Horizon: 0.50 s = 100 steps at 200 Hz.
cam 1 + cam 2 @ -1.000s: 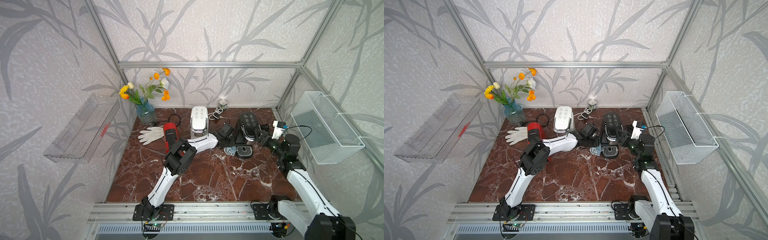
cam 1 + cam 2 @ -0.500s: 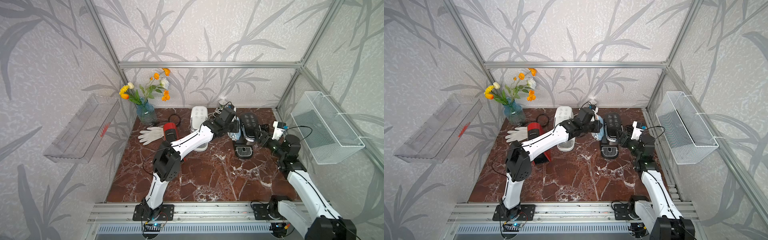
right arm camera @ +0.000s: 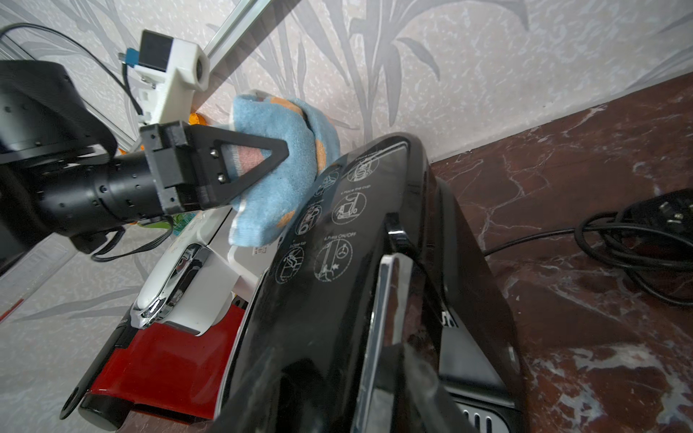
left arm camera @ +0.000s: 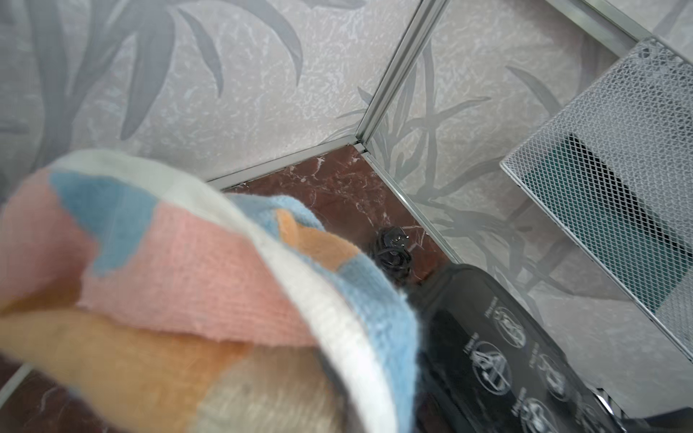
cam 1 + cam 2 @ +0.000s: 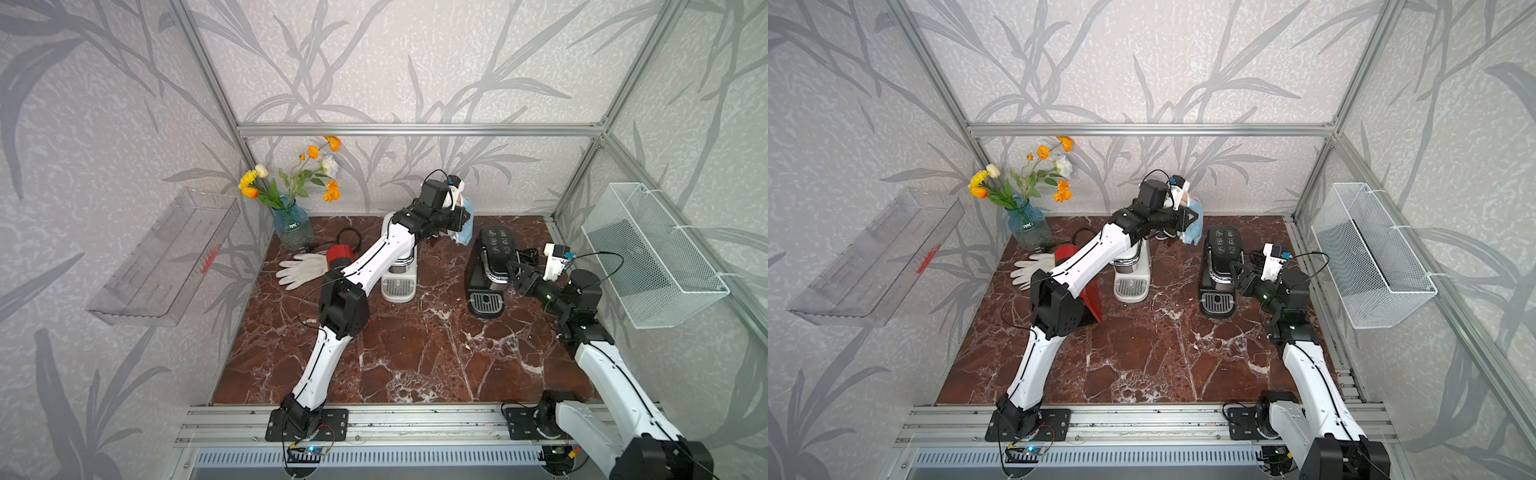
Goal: Wipe the surface of a coffee machine
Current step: Wipe the dirt from the surface of the coffee machine.
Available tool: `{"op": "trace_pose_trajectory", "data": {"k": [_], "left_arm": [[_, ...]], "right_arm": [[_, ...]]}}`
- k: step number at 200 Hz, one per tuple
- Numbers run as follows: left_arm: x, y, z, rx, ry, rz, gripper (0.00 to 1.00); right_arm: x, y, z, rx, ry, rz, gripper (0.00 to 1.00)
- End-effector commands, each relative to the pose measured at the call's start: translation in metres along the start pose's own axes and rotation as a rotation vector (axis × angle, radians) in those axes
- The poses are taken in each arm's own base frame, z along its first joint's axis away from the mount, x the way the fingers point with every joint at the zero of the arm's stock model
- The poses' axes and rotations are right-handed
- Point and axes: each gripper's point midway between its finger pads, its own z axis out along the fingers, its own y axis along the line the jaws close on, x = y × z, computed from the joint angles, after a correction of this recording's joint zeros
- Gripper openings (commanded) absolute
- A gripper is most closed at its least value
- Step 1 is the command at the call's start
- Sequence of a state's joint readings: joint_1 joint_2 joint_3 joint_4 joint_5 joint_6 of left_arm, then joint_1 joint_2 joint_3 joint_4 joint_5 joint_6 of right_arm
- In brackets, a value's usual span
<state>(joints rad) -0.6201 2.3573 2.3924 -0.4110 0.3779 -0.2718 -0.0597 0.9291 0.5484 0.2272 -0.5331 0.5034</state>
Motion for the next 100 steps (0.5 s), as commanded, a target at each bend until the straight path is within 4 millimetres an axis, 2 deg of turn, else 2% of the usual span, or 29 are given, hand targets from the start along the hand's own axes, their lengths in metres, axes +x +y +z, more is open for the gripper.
{"op": "trace_pose_trajectory", "data": {"k": [1, 50, 100], "left_arm": [[0.003, -0.009, 0.01, 0.088, 0.024, 0.072, 0.0], [0.026, -0.026, 0.037, 0.291, 0.057, 0.028, 0.01], [0.051, -0.061, 0.044, 0.438, 0.116, 0.033, 0.01]], "right_arm": [[0.022, 0.007, 0.002, -0.043, 0.105, 0.019, 0.51], [0.022, 0.007, 0.003, -0.045, 0.119, 0.009, 0.51], [0.023, 0.007, 0.007, -0.05, 0.136, 0.006, 0.51]]}}
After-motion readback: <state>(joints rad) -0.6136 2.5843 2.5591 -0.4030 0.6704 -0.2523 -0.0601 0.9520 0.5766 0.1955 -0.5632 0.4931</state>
